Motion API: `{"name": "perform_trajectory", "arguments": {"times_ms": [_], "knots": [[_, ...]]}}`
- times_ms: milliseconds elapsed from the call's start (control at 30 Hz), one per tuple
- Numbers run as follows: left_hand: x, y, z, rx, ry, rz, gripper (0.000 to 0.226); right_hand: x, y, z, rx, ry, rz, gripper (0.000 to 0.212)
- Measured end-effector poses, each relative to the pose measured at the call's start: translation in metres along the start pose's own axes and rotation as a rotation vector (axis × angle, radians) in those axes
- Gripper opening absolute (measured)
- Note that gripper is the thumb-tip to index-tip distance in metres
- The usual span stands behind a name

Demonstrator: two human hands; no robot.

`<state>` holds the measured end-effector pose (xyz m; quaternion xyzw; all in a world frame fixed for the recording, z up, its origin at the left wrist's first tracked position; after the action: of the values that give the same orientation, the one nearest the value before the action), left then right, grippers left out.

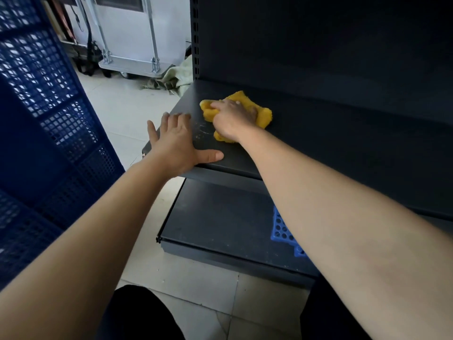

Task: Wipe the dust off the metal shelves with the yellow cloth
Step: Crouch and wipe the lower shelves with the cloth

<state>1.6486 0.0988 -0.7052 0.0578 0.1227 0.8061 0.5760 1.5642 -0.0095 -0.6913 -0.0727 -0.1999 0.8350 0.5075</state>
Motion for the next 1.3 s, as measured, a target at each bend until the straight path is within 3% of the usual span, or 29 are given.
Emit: {"name": "perform_trajectory", "arguments": {"times_ms": [200, 500, 700, 900, 1033, 1300], "knots": [[0.010, -0.022, 0.003, 0.025, 0.046, 0.052, 0.114, 0.007, -0.040, -0.016, -0.115, -0.134, 0.207, 0.052], [0.031, -0.034, 0.018, 0.173, 0.083, 0.022, 0.112, 0.042, -0.048, -0.022, -0.243, -0.155, 0.317, 0.047], [0.030, -0.017, 0.014, 0.210, 0.015, -0.029, 0.111, 0.071, 0.002, -0.006, -0.282, -0.010, 0.187, 0.048], [0.032, -0.013, 0.008, 0.209, -0.016, -0.054, 0.109, 0.085, 0.062, 0.013, -0.183, 0.203, -0.057, 0.048], [0.036, -0.019, 0.013, 0.244, 0.002, -0.058, 0.111, 0.080, 0.029, 0.005, -0.069, 0.130, -0.039, 0.044], [0.061, -0.059, 0.027, 0.280, -0.008, 0.084, 0.104, 0.064, -0.069, -0.038, -0.081, -0.044, 0.270, 0.038]]}}
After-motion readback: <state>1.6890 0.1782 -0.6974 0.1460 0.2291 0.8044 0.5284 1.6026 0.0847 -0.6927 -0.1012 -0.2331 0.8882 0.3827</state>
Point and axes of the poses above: each hand's wrist, its own x-axis away from the middle knuckle, its own z-axis out of the back of the hand, y = z × x, the point moved 2 cm from there along -x, towards the middle knuckle, and after that the axes turned 6 degrees about -x, right-handed, at the moved point
